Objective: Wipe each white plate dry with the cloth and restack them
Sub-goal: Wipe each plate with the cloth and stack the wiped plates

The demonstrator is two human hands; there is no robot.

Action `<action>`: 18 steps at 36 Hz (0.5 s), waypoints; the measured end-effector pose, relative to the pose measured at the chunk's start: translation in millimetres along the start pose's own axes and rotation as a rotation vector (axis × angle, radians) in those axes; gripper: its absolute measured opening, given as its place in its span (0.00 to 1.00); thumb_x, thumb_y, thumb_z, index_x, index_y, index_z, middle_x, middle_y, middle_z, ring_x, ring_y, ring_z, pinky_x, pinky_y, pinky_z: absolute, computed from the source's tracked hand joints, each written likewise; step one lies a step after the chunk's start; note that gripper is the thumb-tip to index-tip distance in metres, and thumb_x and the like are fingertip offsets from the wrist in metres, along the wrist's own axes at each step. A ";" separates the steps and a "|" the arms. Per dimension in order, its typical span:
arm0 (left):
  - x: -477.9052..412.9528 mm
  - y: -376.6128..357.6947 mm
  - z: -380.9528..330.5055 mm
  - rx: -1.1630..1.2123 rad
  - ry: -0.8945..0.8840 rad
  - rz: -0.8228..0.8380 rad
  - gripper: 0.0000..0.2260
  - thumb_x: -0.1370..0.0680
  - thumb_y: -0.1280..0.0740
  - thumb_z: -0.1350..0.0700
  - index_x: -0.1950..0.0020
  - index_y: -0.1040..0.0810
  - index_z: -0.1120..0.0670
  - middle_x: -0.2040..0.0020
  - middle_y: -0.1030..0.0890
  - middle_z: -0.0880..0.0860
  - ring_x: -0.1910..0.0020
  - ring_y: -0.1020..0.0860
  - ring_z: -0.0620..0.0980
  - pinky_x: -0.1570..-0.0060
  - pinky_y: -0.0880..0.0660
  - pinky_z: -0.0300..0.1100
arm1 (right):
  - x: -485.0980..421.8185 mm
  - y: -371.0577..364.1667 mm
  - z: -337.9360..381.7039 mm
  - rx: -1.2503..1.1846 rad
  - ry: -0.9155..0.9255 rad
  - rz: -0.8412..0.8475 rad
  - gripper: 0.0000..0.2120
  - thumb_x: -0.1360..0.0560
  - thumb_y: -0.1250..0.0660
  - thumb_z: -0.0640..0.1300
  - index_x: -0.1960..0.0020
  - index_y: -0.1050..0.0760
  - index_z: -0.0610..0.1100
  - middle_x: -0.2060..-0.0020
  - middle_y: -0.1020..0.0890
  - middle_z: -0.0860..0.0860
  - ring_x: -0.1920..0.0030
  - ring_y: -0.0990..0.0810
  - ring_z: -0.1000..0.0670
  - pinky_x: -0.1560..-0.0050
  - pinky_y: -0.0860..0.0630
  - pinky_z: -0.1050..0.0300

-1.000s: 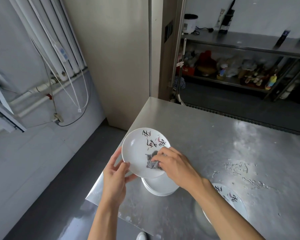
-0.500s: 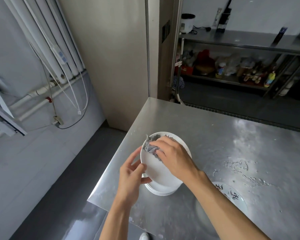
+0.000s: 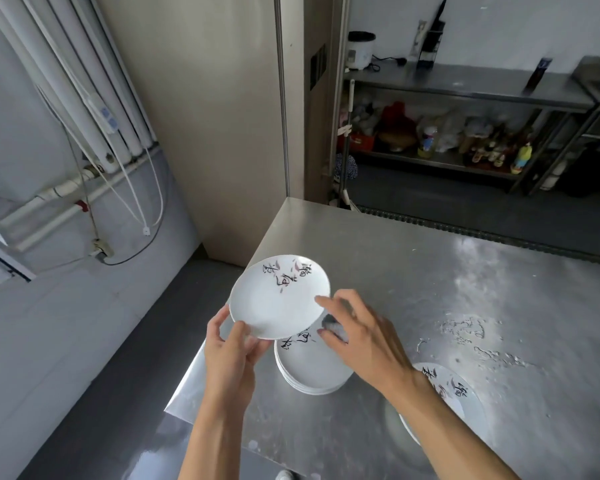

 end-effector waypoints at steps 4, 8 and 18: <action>3.6 -10.7 5.8 -0.021 0.035 0.062 0.18 0.18 0.32 0.63 0.30 0.29 0.50 0.48 0.12 0.55 0.48 0.13 0.61 0.56 0.15 0.44 | 1.1 5.8 4.4 -0.032 0.000 -0.169 0.15 0.29 0.23 0.44 0.46 0.22 0.54 0.45 0.26 0.53 0.56 0.27 0.55 0.72 0.28 0.57; 2.8 -13.0 9.4 -0.028 0.079 0.083 0.17 0.17 0.35 0.65 0.30 0.30 0.52 0.48 0.12 0.58 0.47 0.13 0.61 0.51 0.15 0.47 | -1.8 12.9 -4.2 0.026 -0.054 -0.173 0.07 0.25 0.34 0.53 0.47 0.24 0.59 0.45 0.24 0.60 0.54 0.20 0.54 0.67 0.21 0.52; -5.4 -7.8 -0.7 -0.881 -0.304 0.097 0.12 0.15 0.35 0.49 0.32 0.21 0.45 0.30 0.22 0.46 0.34 0.23 0.42 0.35 0.24 0.45 | -8.6 15.1 9.8 0.231 0.181 -0.099 0.03 0.24 0.29 0.45 0.51 0.22 0.50 0.50 0.23 0.53 0.55 0.24 0.48 0.74 0.32 0.58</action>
Point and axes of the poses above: each hand's wrist, its own x-axis away from the middle knuckle, its own y-axis out of the back of the hand, z = x × y, the point moved 8 cm from there along -x, towards the middle knuckle
